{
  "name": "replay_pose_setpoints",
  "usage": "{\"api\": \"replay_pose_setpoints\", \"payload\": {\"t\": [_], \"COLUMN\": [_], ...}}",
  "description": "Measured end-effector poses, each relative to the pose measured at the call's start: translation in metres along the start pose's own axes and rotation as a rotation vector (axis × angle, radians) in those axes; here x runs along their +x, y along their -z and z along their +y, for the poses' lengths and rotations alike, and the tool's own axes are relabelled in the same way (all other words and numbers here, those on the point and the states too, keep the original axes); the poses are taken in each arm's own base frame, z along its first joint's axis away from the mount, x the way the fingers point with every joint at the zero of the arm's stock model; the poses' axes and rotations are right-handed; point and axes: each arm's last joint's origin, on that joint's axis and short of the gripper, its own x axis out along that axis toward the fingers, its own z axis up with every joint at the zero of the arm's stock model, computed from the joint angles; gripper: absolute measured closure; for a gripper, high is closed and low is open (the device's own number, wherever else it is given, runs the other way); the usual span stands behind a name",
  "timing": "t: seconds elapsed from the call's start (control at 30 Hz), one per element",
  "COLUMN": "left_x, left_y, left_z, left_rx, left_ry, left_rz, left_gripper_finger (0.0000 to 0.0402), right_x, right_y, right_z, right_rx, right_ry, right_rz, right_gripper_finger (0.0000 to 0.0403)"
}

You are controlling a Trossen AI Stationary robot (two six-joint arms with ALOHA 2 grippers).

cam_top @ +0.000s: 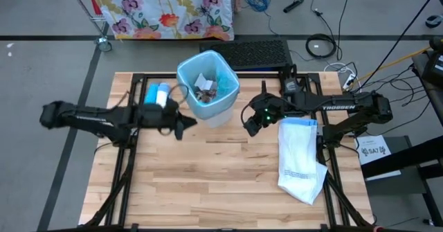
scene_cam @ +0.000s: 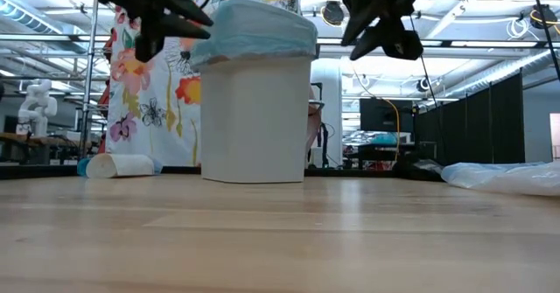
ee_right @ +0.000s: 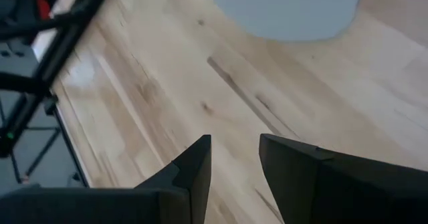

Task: Place trash/remove bag and relplace
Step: Remove the blue trash bag from the white trash bin

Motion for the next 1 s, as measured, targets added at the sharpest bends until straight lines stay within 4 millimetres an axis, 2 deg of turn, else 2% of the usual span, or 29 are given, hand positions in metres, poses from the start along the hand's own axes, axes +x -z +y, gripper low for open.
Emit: {"api": "replay_pose_setpoints", "payload": {"t": [0.23, 0.33, 0.47, 0.7, 0.83, 1.0], "left_x": [0.004, 0.004, 0.012, 0.032, 0.034, 0.034], "left_y": [0.044, 0.065, 0.083, 0.096, 0.092, 0.086], "left_z": [-0.046, -0.055, -0.057, -0.049, -0.046, -0.042], "left_rx": [-0.097, -0.142, -0.178, -0.278, -0.294, -0.281], "left_ry": [-0.095, -0.158, -0.207, -0.284, -0.322, -0.339], "left_rz": [-0.069, -0.131, -0.154, -0.177, -0.263, -0.289], "left_gripper_finger": [0.0327, 0.0333, 0.0336, 0.0336, 0.0337, 0.0337], "right_x": [0.000, 0.000, 0.000, 0.000, 0.000, 0.000], "right_y": [0.008, 0.010, 0.011, 0.011, 0.011, 0.011], "right_z": [0.000, 0.001, 0.000, 0.000, 0.000, 0.001], "right_rx": [-0.074, -0.105, -0.142, -0.174, -0.182, -0.185], "right_ry": [0.031, 0.035, 0.039, 0.037, 0.032, 0.020], "right_rz": [0.049, 0.060, 0.065, 0.066, 0.070, 0.081], "right_gripper_finger": [0.0284, 0.0284, 0.0284, 0.0284, 0.0284, 0.0284]}}
